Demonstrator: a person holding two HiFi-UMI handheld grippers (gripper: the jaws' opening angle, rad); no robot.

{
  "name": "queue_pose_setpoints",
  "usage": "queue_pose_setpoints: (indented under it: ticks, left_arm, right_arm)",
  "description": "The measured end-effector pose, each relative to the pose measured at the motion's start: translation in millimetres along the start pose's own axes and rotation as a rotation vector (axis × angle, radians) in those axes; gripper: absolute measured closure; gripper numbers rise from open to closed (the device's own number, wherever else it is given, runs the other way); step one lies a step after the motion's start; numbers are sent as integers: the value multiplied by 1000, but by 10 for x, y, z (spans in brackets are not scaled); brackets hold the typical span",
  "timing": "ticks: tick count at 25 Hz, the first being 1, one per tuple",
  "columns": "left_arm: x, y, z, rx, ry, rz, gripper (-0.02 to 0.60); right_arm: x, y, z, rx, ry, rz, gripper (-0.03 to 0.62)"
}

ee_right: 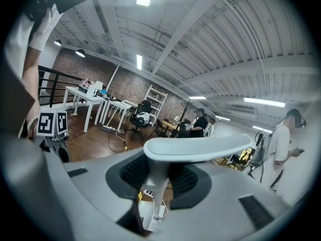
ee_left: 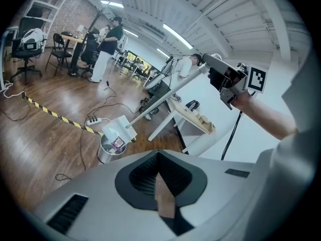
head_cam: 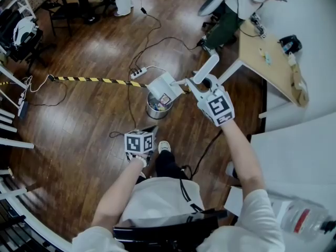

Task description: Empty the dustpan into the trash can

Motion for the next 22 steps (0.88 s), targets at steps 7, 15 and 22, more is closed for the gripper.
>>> queue_pose_setpoints:
  ticks: [7,15,22]
  left_arm:
    - [7,2,-20,1,9,4,589]
    - [22,3,-57,3,22,5,589]
    - [230,-98,-88,25,34,30,589]
  right_arm:
    - [19,-33,-65,17,22,-4,477]
    - [71,-107,-25,20,12,5,477]
    - [82,-309,590,-69,-85,-4,477]
Point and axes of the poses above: the fingertips, and each gripper's own axes: y backward along the fingers, z to its right, x out of its top, the point moved 3 cm from there along y, backward along the fingers, and after that the axes turned 1 degree about x, right-handed, at the moved point
